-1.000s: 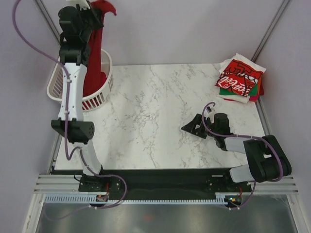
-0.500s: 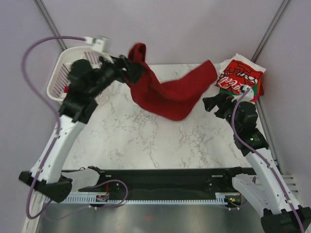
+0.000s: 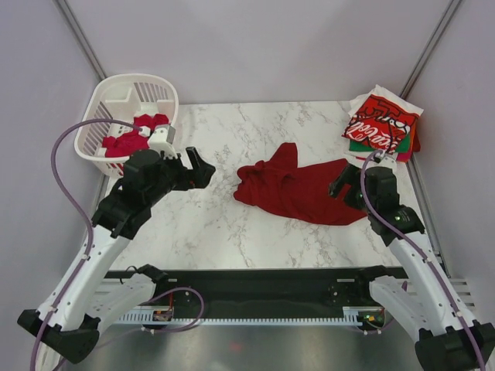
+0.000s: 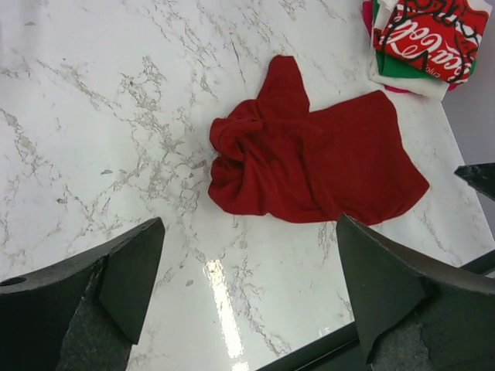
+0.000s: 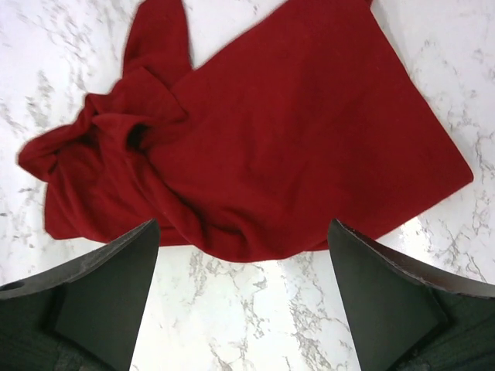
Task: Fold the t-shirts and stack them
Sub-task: Flatten the tshirt out
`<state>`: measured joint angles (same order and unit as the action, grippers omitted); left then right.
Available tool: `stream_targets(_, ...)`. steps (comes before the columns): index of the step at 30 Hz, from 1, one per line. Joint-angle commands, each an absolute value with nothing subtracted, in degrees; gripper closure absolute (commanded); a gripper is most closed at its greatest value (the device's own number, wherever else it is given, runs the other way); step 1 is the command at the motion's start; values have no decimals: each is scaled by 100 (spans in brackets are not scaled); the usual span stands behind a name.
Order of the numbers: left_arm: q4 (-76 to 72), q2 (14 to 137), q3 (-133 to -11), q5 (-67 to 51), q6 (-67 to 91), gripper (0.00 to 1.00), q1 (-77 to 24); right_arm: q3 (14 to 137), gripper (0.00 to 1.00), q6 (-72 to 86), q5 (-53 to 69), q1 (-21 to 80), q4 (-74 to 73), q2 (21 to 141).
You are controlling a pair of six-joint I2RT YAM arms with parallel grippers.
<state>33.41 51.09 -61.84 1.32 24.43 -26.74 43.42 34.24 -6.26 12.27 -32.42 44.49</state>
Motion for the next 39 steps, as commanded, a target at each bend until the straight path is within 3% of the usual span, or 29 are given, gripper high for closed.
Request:
stream_targets(1, 3287, 5614, -5898, 38, 2759, 0, -2681, 4210, 2, 3480, -790, 1230, -3392, 4771)
stream_targets(6, 3033, 6292, -5950, -536, 2760, 0, -2681, 4052, 2, 3734, -1863, 994, -3507, 5422)
stream_targets(12, 2708, 6451, -5880, -545, 2707, 0, -2681, 3279, 2, 4218, -431, -744, -2919, 6055)
stream_targets(16, 2268, 6407, -5293, -974, 2891, 0, -2681, 2867, 13, 4333, -10, -1675, -2445, 6328)
stream_targets(25, 1986, 6153, -4878, -1116, 2760, 1, -2681, 2444, 16, 4518, 676, -1819, -1013, 7039)
stream_targets(26, 1995, 6135, -4904, -1160, 2716, 1, -2681, 2409, 23, 4509, 851, -1811, -872, 7197)
stream_targets(27, 2021, 6109, -4948, -1195, 2690, 1, -2681, 2373, 59, 4509, 1183, -1811, -722, 7259)
stream_targets(28, 2039, 6021, -4974, -1195, 2663, 1, -2681, 2303, 85, 4517, 1395, -1793, -460, 7329)
stream_targets(29, 2074, 5977, -5001, -1161, 2576, 1, -2681, 2320, 100, 4526, 1537, -1767, -431, 7330)
stream_targets(32, 2311, 5784, -5150, -959, 2331, 0, -2681, 2837, 100, 4456, 1617, -1460, -991, 6866)
stream_targets(35, 2601, 5591, -5308, -748, 2014, 0, -2681, 4153, 100, 4377, 969, -959, -2124, 5865)
stream_targets(39, 2751, 5371, -5274, -265, 1670, 0, -2672, 6846, 100, 4527, 992, -537, -3206, 5686)
